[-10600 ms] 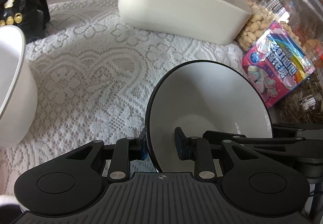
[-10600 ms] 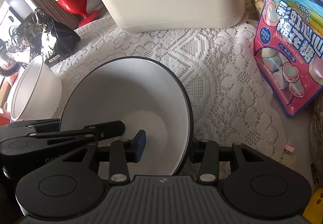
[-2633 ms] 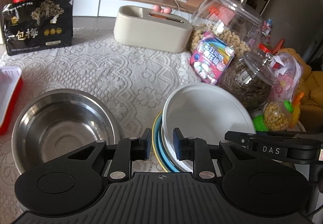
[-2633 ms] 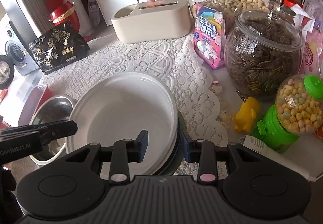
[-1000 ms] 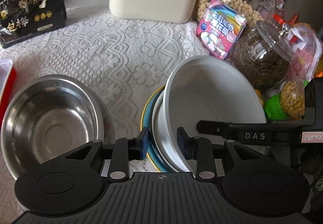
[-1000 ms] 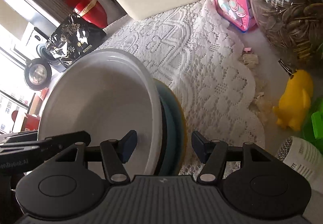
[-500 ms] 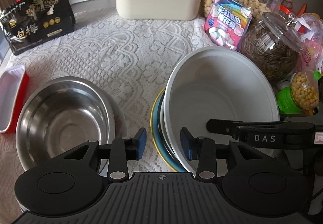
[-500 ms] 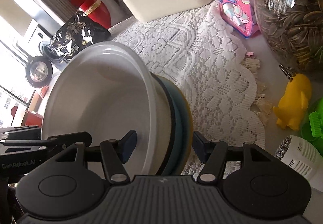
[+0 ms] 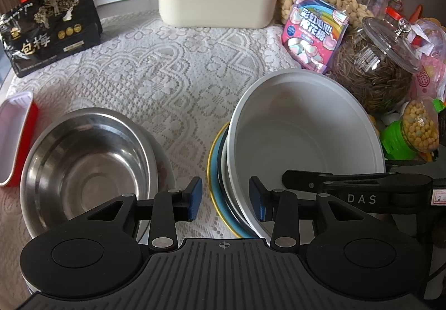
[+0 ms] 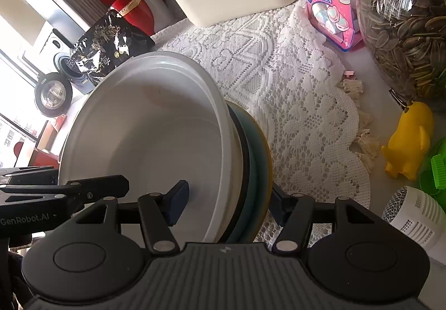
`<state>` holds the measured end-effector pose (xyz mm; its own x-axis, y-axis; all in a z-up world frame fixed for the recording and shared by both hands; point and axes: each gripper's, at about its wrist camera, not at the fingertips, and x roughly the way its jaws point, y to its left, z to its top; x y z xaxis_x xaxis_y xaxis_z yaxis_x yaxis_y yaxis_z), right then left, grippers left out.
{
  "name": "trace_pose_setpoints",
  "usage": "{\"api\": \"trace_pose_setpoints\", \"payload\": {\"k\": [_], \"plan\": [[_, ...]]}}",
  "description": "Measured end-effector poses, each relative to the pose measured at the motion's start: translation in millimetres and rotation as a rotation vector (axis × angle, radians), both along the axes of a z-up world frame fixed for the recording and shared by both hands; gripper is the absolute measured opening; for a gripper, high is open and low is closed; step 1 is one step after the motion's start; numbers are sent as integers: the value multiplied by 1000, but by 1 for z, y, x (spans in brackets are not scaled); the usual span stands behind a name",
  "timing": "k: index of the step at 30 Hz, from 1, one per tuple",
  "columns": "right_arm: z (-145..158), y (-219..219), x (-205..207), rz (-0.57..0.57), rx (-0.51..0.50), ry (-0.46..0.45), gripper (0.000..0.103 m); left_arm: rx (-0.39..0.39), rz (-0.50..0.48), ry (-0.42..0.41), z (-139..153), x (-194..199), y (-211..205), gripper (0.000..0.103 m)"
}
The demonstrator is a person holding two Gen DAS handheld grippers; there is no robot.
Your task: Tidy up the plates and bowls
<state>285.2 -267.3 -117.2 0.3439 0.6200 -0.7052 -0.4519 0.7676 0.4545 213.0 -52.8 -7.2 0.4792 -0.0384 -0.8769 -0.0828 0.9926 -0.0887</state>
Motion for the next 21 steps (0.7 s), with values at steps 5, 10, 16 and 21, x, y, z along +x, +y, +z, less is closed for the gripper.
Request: {"api": "trace_pose_setpoints", "payload": {"k": [5,10,16,21], "plan": [[0,1,0,0,-2,1,61,1,7,9,-3,4,0,43],[0,1,0,0,-2,1,61,-15,17,25,-8,8,4,43],[-3,0,2,8,13,28,61,-117,17,58,-17,14,11,41],[-6,-3,7,7,45,76,61,-215,18,59,-23,21,19,54]]}}
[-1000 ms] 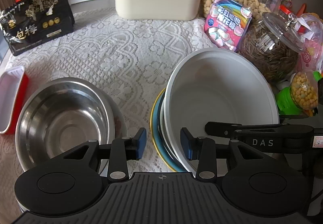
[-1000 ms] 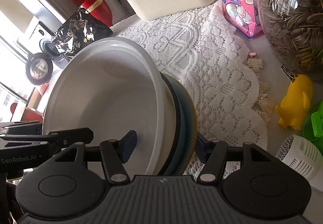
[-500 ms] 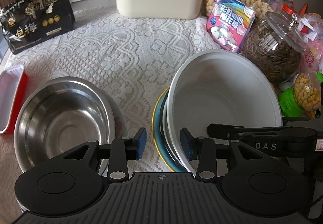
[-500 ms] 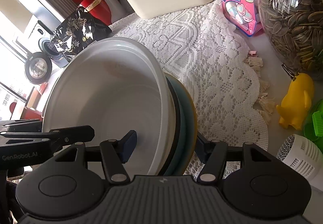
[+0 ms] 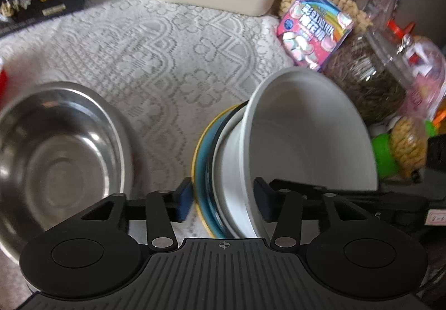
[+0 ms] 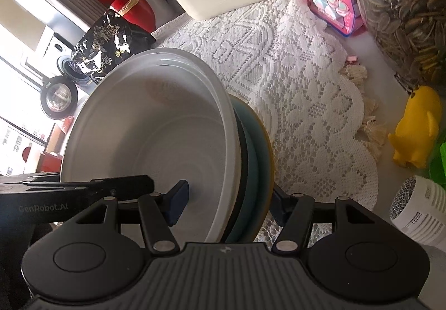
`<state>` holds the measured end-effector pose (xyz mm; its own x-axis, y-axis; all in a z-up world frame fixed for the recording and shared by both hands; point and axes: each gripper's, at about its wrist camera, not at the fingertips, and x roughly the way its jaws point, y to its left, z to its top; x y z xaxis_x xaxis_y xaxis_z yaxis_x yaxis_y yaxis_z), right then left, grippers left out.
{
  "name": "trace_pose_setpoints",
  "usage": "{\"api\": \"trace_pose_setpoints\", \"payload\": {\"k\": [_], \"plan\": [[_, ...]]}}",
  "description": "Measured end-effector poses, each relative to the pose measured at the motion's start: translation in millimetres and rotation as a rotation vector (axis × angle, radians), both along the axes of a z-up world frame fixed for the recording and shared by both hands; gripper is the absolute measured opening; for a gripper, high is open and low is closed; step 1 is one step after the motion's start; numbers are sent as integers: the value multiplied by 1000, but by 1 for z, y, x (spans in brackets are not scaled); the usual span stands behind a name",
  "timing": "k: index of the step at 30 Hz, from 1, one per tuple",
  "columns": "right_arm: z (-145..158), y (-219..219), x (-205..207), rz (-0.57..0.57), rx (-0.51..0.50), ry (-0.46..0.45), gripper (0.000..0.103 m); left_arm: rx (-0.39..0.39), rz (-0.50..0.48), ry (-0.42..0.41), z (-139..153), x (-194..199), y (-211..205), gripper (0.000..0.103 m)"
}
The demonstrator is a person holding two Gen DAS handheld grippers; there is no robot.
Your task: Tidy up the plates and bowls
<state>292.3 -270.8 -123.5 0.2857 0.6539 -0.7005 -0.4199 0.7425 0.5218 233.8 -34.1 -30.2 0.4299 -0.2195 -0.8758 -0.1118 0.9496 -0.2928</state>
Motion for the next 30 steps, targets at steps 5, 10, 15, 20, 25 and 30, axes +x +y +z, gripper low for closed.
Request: {"api": "trace_pose_setpoints", "payload": {"k": [5,10,15,20,25,30], "plan": [[-3,-3,3,-3,27,39,61,-63,-19,8,-5,6,1,70],[-3,-5,4,-10,34,47,61,-66,-44,3,-4,8,-2,72],[-4,-8,6,-31,38,53,61,-47,-55,12,-2,9,-3,65],[-4,-11,8,-46,50,60,61,28,-92,18,3,10,-11,58],[-4,-11,9,-45,56,60,61,93,-113,21,5,14,-22,58],[-4,-10,8,-33,56,61,61,108,-113,23,7,16,-26,58]]}}
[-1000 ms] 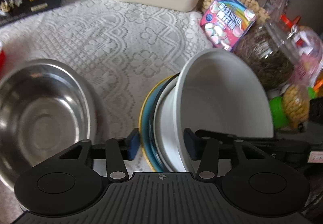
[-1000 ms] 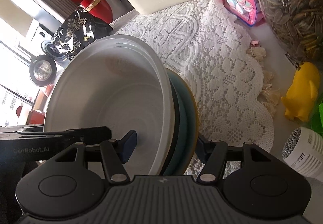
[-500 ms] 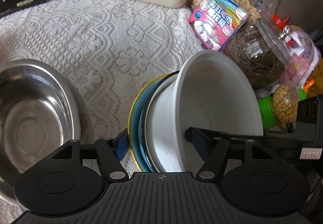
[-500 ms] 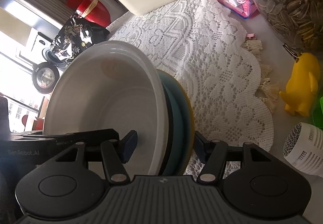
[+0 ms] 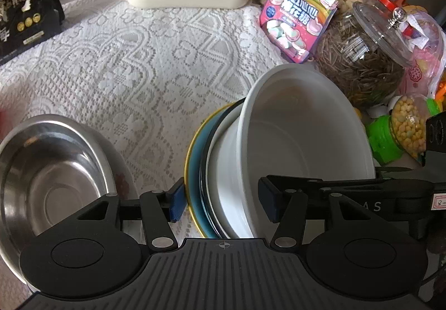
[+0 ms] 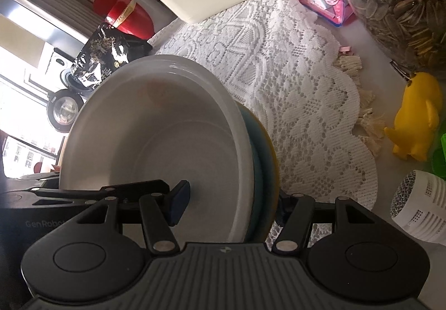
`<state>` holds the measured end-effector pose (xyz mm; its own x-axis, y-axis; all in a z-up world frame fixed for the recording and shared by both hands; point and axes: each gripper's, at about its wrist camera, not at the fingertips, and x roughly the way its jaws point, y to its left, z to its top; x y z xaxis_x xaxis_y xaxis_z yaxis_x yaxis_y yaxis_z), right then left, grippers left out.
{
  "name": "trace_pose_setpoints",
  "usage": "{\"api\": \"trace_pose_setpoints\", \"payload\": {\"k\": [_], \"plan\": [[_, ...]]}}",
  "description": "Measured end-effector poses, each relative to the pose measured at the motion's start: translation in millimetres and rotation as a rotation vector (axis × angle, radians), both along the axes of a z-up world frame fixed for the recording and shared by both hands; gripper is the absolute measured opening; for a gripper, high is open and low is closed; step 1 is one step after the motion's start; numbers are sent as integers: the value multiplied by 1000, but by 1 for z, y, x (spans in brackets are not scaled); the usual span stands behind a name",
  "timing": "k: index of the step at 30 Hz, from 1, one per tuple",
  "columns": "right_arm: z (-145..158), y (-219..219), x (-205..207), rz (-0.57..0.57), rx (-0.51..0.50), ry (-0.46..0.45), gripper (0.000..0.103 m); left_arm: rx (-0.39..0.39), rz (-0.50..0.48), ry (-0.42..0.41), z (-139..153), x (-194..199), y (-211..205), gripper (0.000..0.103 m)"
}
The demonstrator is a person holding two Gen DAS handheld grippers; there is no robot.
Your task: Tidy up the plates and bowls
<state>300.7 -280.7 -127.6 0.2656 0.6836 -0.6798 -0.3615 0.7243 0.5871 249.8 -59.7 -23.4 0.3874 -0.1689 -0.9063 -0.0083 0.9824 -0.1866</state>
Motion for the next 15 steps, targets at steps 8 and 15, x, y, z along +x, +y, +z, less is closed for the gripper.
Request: {"api": "trace_pose_setpoints", "payload": {"k": [8,15], "plan": [[-1,-2,1,-5,7,15,61,-2,22,8,0,5,0,58],[-2,-3,2,-12,4,27,61,-11,42,38,-8,10,5,61]]}}
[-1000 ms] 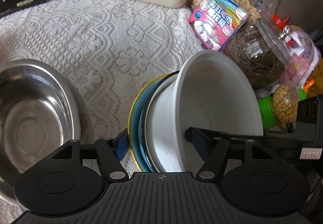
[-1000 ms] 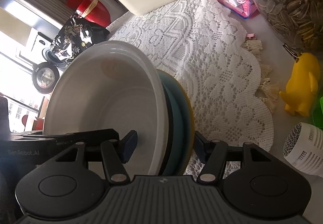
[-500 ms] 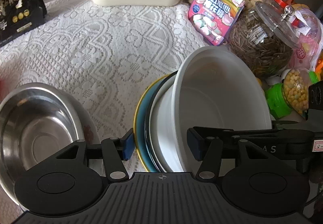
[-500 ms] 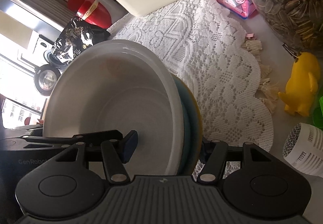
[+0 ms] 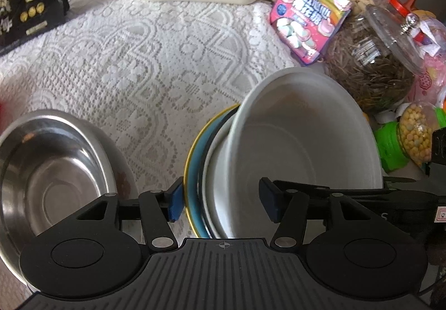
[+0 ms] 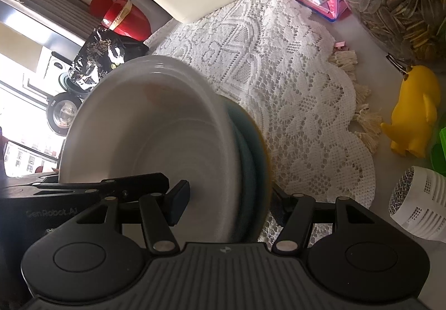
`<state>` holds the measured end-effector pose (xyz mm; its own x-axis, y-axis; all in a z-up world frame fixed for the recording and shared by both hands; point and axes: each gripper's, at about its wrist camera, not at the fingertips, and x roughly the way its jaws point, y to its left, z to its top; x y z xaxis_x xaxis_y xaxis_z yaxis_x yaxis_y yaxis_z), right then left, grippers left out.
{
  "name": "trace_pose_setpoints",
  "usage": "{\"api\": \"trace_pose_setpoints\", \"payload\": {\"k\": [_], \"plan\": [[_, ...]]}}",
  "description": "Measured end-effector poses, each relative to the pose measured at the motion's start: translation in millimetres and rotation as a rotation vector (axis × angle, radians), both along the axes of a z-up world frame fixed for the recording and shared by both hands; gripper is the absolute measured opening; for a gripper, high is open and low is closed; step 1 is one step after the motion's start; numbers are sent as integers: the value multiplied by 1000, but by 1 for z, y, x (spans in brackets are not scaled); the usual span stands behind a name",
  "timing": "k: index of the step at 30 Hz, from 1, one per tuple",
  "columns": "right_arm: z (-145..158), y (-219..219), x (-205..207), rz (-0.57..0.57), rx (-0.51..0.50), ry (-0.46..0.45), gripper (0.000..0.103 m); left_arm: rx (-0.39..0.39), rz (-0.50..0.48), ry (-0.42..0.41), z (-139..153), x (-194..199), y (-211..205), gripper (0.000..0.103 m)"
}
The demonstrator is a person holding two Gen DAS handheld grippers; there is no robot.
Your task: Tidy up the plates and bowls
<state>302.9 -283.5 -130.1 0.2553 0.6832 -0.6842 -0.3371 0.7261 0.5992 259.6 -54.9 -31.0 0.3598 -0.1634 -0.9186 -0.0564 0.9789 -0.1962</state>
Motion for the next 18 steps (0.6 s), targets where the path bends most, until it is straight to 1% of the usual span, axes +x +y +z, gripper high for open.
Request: {"api": "trace_pose_setpoints", "payload": {"k": [18], "plan": [[-3,0,2,2,9,22,61,-7,1,-5,0,-2,1,61]]}}
